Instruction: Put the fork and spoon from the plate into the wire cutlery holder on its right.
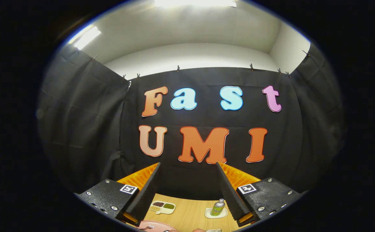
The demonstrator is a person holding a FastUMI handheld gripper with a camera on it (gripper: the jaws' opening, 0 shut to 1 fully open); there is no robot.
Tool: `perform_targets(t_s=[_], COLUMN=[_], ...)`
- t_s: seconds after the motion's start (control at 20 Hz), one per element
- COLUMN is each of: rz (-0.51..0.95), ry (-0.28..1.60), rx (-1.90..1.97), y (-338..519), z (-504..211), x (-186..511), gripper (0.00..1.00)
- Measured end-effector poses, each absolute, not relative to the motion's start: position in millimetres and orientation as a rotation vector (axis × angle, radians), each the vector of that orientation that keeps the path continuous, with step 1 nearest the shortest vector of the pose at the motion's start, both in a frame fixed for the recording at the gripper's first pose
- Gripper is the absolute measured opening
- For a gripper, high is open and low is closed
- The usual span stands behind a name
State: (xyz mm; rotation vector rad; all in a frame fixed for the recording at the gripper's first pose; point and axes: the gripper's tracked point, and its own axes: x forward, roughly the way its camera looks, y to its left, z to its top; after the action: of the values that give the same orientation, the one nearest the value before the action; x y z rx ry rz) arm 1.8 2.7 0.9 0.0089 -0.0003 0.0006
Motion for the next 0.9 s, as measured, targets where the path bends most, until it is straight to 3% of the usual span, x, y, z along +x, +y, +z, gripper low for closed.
perform_targets(t_s=[0.4, 0.9], rz=[-0.052, 0.043], ry=[0.02, 0.364], rx=[0.005, 0.03], y=[-11, 37], z=[-8, -111], x=[6, 5], gripper=[0.97, 0.97])
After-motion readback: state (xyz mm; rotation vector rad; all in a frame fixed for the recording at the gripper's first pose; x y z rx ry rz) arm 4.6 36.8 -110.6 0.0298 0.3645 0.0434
